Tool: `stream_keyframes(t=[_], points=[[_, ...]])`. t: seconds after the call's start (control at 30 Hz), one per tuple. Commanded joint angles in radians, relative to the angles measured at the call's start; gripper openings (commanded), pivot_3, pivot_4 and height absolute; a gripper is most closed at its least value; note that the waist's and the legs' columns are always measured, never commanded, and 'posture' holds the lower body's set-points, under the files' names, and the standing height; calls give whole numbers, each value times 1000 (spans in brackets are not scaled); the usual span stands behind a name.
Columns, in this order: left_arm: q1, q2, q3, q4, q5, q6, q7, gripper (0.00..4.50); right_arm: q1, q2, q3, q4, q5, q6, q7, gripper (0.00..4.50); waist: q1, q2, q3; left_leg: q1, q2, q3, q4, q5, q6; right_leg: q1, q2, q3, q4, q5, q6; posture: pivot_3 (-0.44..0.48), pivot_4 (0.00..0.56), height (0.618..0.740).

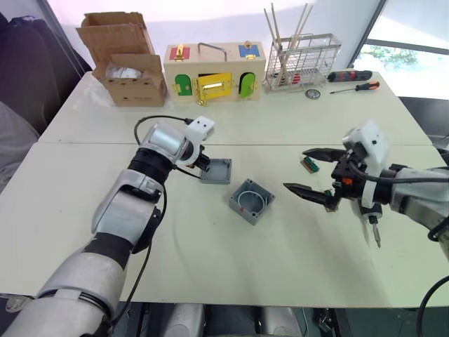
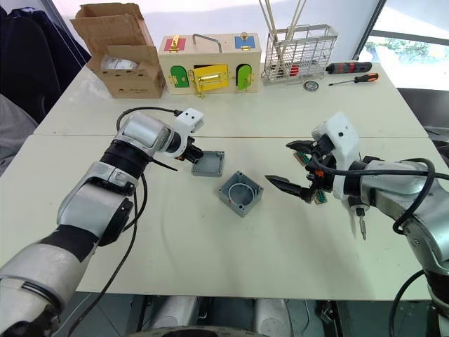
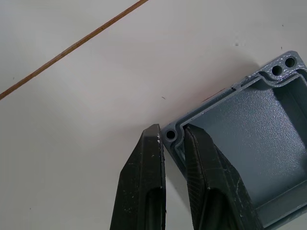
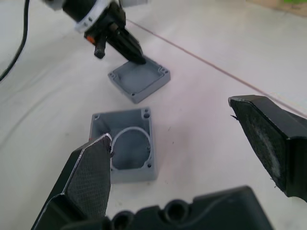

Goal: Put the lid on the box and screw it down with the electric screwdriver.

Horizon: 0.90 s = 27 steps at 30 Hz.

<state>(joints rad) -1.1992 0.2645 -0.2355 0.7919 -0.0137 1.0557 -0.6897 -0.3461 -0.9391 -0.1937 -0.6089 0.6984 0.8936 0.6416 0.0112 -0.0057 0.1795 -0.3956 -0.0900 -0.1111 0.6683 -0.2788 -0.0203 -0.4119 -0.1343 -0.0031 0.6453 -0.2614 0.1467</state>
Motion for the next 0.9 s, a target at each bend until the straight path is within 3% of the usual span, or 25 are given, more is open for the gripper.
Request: stream_keyframes(t=[0.03,0.23,0.33,0.57,0.9], points=[[35,35,125,-94,-40,-121,65,10,-87,139,-69,45,96,7,-99,4500,0,-1,0,0,0,0,0,0,0,0,0,0,0,0,0,0,150,734],[180,103,203,-374,-58,-482,84,10,-231,368,-112,194,243,75,-261,4500,-5,0,0,-12,1,-1,0,2,-4,-15,0,1,4,1,-1,0,150,734],[247,99,288,-513,-173,-585,8,10,-305,453,-124,294,274,91,-339,4500,-6,0,0,-13,1,0,0,3,-4,-16,-1,1,3,1,-2,0,150,734],[324,85,292,-656,-195,-744,19,10,-377,490,32,384,184,43,-240,4500,-8,0,0,-13,1,0,1,3,-5,-16,0,1,4,1,-2,0,150,734],[358,102,231,-755,-185,-763,-11,10,-416,487,40,436,184,47,-167,4500,-29,0,0,-13,1,-1,1,3,-4,-16,0,1,4,1,-2,0,150,734]])
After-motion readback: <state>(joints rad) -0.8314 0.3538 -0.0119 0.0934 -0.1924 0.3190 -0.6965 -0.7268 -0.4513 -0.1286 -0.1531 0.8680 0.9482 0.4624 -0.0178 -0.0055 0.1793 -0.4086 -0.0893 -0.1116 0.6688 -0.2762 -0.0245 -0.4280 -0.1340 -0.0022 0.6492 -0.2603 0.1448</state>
